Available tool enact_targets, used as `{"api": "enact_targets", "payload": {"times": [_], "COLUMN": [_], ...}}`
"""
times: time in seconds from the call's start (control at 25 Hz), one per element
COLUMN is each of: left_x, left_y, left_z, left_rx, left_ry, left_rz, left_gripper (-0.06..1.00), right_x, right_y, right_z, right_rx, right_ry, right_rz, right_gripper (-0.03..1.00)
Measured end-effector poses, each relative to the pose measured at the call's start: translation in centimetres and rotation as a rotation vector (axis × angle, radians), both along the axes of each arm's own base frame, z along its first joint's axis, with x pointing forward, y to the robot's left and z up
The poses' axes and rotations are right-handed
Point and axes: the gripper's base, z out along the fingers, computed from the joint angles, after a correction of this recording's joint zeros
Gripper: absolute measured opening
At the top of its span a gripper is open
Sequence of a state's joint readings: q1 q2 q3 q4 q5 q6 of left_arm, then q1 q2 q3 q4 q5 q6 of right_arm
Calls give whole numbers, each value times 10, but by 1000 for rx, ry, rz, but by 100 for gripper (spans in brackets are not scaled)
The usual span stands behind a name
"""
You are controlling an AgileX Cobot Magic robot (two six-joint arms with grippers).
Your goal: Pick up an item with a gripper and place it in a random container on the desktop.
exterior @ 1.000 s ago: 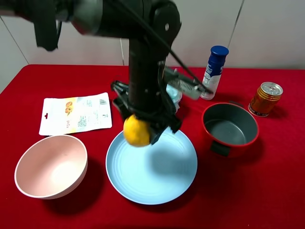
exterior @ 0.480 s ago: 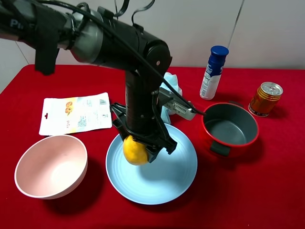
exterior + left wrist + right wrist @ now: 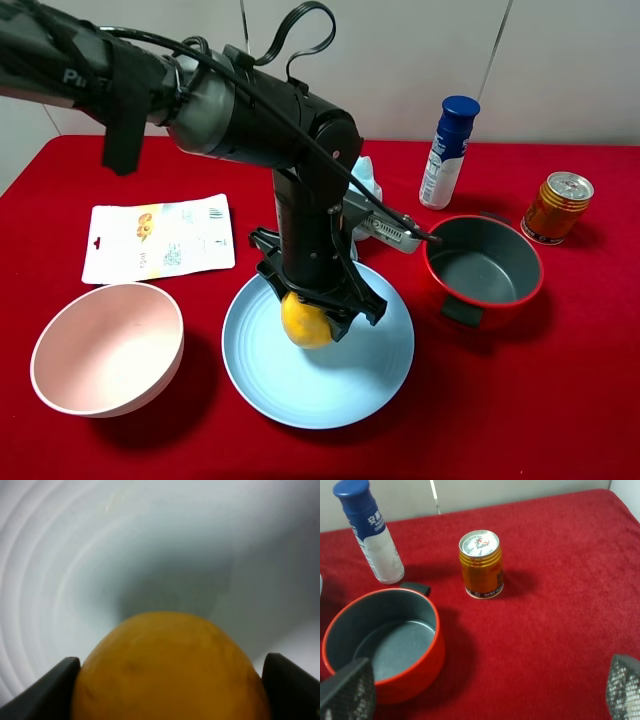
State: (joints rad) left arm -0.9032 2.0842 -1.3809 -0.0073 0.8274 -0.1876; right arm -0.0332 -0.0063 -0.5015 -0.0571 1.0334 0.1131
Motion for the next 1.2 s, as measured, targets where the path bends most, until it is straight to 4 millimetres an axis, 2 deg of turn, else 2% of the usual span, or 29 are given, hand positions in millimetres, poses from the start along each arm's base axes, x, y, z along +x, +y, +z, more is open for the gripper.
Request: {"api": "enact_targets", "payload": {"times": [0.36,0.44,0.56,0.68,1.08,1.2], "left_x": [0,0,0,0,0,0], "left_y": [0,0,0,0,0,0], "left_z": [0,0,0,0,1,9], "left_rx": [-3,-3,-3,-4,-5,-22], "left_ry": [0,0,0,-1,-2,-15], "left_rz": [1,-2,-10,-13,-14,-14], "left_gripper": [71,75,89,97,99,99], "right_x": [0,0,0,0,0,0], "right_y": [0,0,0,0,0,0], "right_z": [0,0,0,0,0,0], "right_rx": [0,0,0,0,0,0], "right_ry": [0,0,0,0,0,0], "right_rz": [0,0,0,0,0,0], "right_gripper": [69,69,69,69,69,69]}}
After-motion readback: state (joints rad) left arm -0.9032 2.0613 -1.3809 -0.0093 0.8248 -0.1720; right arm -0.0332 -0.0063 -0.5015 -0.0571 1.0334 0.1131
